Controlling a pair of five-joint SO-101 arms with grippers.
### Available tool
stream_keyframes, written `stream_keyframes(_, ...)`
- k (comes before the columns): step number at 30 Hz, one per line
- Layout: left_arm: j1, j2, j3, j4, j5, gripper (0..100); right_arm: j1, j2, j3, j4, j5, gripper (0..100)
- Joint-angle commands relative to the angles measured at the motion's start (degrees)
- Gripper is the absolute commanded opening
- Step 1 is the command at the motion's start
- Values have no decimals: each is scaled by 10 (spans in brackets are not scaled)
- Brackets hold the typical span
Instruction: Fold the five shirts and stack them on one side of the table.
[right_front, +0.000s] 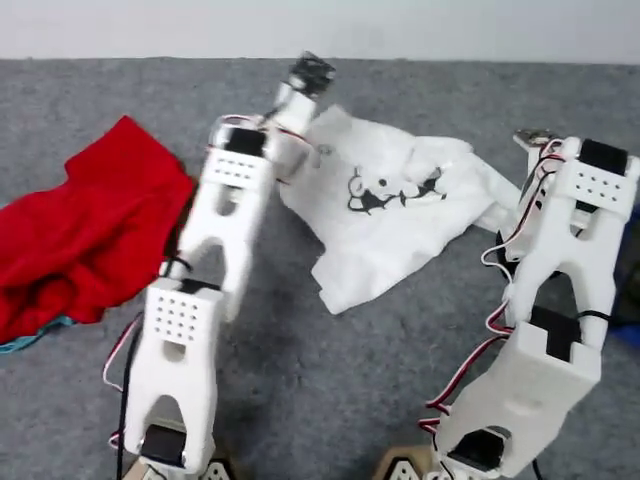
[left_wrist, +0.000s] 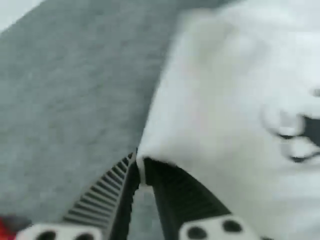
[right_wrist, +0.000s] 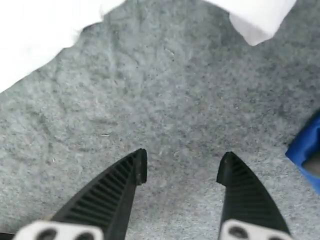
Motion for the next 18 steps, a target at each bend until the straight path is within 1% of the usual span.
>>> stream_keyframes(1,-47,-7,-5,-37,0,36,-5,-35,11,25,-4,242)
stream_keyframes(2,-58,-7,3,-42,13,65,-6,-36,21,25,-4,242)
stream_keyframes(5,-83,-7,16,-34,80,193,-19,-36,57,24,-3,243)
stream_keyframes(7,-87,-8,14,3,116,250,-40,-38,76,24,-3,243)
stream_keyframes(11,-86,-13,-7,90,135,278,-114,-73,81,24,-2,243)
stream_keyframes(15,-105,-13,-72,166,137,278,-233,-111,84,23,22,244)
stream_keyframes(18,-129,-13,-127,238,135,276,-316,-107,84,22,24,244)
